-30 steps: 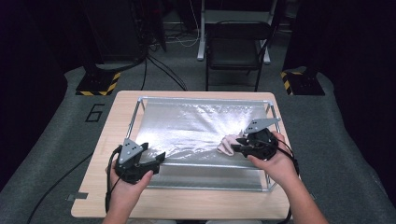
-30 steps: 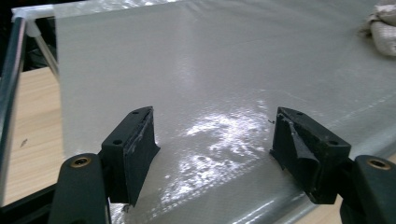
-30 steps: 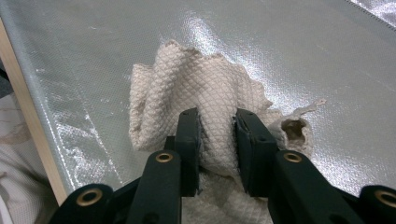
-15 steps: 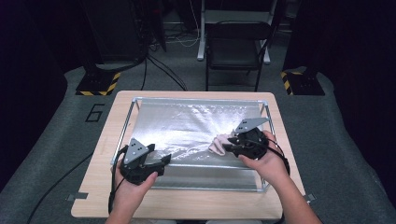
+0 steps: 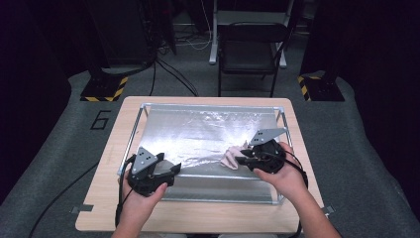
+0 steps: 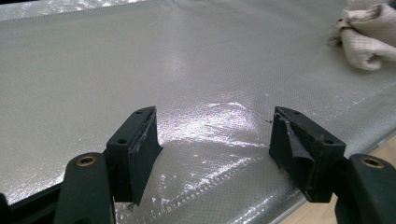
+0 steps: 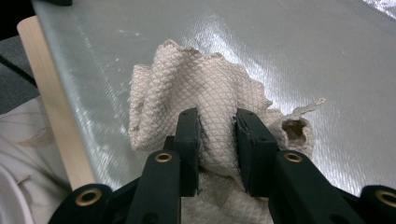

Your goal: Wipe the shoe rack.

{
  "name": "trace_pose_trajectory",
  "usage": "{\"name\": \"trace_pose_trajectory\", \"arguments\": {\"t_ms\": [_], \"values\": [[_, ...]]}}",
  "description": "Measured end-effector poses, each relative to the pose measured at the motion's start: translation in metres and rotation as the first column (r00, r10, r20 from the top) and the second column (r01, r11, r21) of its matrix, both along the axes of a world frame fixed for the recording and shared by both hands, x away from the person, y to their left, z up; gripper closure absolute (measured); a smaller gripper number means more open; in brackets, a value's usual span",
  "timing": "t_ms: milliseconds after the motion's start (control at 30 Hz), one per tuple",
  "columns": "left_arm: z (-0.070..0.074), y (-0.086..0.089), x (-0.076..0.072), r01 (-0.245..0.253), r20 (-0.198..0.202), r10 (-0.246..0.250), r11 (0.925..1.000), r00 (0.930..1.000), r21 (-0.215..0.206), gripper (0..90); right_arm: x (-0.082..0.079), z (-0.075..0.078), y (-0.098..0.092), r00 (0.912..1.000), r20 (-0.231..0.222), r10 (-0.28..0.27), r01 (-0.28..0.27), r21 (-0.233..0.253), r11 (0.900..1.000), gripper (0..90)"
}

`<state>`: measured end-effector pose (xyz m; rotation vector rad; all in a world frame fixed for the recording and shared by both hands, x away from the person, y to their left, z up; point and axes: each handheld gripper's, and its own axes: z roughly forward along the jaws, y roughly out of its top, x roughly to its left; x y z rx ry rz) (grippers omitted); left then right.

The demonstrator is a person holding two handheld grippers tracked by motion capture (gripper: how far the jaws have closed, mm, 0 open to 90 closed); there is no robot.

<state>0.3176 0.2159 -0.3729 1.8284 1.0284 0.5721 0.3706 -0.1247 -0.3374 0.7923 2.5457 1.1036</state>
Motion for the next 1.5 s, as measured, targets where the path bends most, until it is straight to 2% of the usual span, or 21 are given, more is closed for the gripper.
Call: {"name": "trace_pose_trajectory", "arguments": {"t_ms": [133,233,300,367,433,533,700,900,1000,1033,1067,1167,1200,1400,1433,1500], "values": [[0.000,0.000,0.000,-0.003,0.000,0.003,1.0000,1.0000,-0.001,32.1,-0.009,0.001,-0.012,1.0000,0.010,-0.001,0.001,-0.001,1.000,71.8],[0.000,0.000,0.000,-0.003,0.000,0.003,1.0000,1.0000,-0.001,32.1,-0.016,0.001,-0.024,0.9996,0.007,-0.026,0.026,-0.004,1.000,71.8],[0.000,-0.001,-0.001,-0.003,-0.003,0.003,1.0000,1.0000,-0.004,32.1,-0.016,0.001,-0.031,0.9998,0.004,-0.018,0.018,-0.011,1.000,71.9],[-0.001,0.000,0.000,-0.005,0.003,0.005,1.0000,1.0000,-0.006,32.1,-0.014,-0.001,-0.035,0.9993,0.009,-0.036,0.035,0.019,0.999,72.0],[-0.001,0.000,-0.001,-0.009,-0.002,0.009,0.9999,1.0000,-0.014,32.1,-0.012,-0.001,-0.035,0.9995,-0.005,-0.032,0.032,0.015,0.999,72.1],[-0.001,0.000,0.000,-0.009,-0.002,0.009,0.9999,1.0000,-0.014,32.1,-0.009,-0.002,-0.030,0.9985,0.025,-0.049,0.049,-0.004,0.999,72.2],[-0.001,0.001,0.000,-0.011,-0.003,0.010,0.9999,0.9999,-0.011,32.1,-0.001,-0.002,-0.025,0.9980,0.027,-0.058,0.058,-0.026,0.998,72.3],[-0.001,0.003,0.001,-0.016,0.002,0.016,0.9998,0.9999,-0.012,32.1,0.007,-0.002,-0.020,0.9975,0.040,-0.058,0.059,-0.025,0.998,72.2],[-0.001,0.003,0.001,-0.017,0.004,0.017,0.9998,0.9999,-0.012,32.1,0.006,-0.001,-0.022,0.9973,0.031,-0.067,0.067,-0.015,0.998,72.2],[-0.001,0.003,0.001,-0.016,0.005,0.016,0.9998,0.9999,-0.011,32.1,0.005,0.000,-0.024,0.9975,0.020,-0.068,0.068,-0.027,0.997,72.2],[-0.001,0.003,0.001,-0.016,0.006,0.016,0.9998,0.9999,-0.010,32.1,0.005,-0.001,-0.026,0.9965,0.038,-0.074,0.075,-0.023,0.997,72.1],[-0.001,0.003,0.001,-0.016,0.004,0.016,0.9998,0.9999,-0.011,32.1,0.002,0.000,-0.036,0.9955,0.039,-0.086,0.087,-0.026,0.996,72.1],[-0.001,0.003,0.001,-0.016,0.003,0.016,0.9998,0.9999,-0.011,32.1,0.001,0.000,-0.039,0.9936,0.028,-0.110,0.110,-0.022,0.994,72.1],[-0.001,0.002,0.002,-0.017,0.005,0.017,0.9998,0.9998,-0.013,32.1,-0.004,0.001,-0.060,0.9886,0.016,-0.150,0.150,-0.014,0.989,72.0],[-0.001,0.002,0.002,-0.017,0.003,0.017,0.9997,0.9999,-0.016,32.1,-0.004,0.000,-0.062,0.9883,0.036,-0.149,0.149,-0.001,0.989,72.0],[-0.001,0.002,0.002,-0.014,0.002,0.014,0.9999,0.9999,-0.010,32.1,-0.005,-0.001,-0.063,0.9870,0.035,-0.157,0.157,0.015,0.988,72.0]]}}
